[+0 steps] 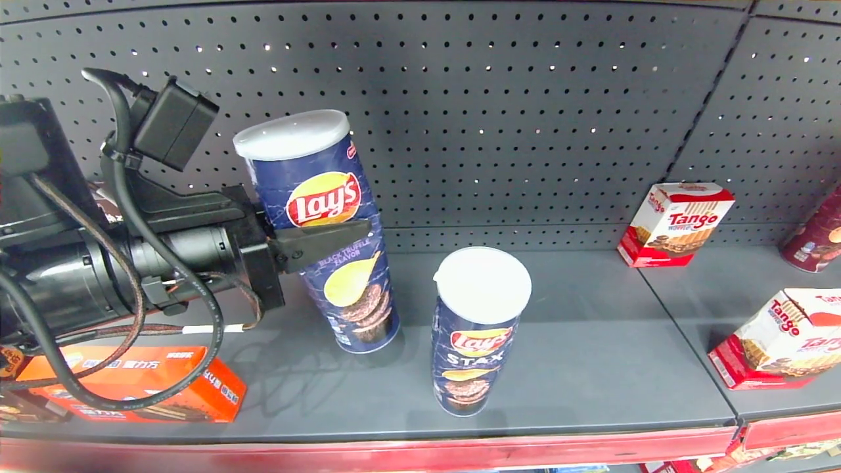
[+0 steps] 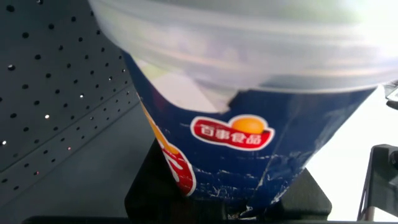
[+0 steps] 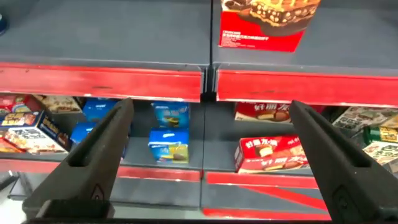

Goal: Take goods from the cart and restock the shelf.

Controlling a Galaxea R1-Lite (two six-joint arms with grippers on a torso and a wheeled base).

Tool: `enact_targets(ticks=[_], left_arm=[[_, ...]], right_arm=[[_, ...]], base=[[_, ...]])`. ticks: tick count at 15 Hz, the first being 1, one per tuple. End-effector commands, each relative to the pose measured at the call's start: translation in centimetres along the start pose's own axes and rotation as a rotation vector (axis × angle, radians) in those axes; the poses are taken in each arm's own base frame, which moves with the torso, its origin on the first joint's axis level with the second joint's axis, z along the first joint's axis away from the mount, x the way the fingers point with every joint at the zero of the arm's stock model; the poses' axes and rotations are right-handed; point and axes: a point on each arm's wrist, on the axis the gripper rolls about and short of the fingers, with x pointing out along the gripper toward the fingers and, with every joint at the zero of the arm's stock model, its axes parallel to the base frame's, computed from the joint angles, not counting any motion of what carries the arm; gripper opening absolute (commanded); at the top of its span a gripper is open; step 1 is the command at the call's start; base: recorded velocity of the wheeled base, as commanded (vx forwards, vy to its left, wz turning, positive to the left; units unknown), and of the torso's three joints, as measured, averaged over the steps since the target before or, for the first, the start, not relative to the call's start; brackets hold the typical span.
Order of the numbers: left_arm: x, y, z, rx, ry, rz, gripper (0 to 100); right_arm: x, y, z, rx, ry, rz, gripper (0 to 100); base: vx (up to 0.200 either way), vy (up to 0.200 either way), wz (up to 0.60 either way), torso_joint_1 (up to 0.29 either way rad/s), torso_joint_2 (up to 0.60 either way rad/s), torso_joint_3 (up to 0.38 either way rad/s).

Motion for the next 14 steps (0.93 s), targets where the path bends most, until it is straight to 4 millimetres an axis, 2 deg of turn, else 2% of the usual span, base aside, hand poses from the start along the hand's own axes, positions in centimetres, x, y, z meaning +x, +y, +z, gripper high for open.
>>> enact_targets(ticks=[1,4,8,14], left_arm=[[0.0,-0.1,-0.1,-0.002,0.003,-0.003,0],[0.0,-0.1,-0.3,-0.006,0.009,-0.003,0],[0.0,0.2,0.6,0.009,-0.017,-0.001,0],[1.5,1.2,-0.1,0.025,0.010,0.003,0]], right_arm=[[-0.4,0.1,-0.2,0.000,-0.057,-0.041,100],[-0.5,0.1,-0.2,0.001,-0.072,-0.046,100],[-0.5,0.1,-0.2,0.011,-0.071,-0.047,100],[-0.5,0.1,-0.2,0.011,-0.071,-0.047,100]], base=[[0.000,0.000,0.00,0.000,0.00,0.000],[0.000,0.000,0.00,0.000,0.00,0.000],[0.000,0.000,0.00,0.000,0.00,0.000],[0.000,0.000,0.00,0.000,0.00,0.000]])
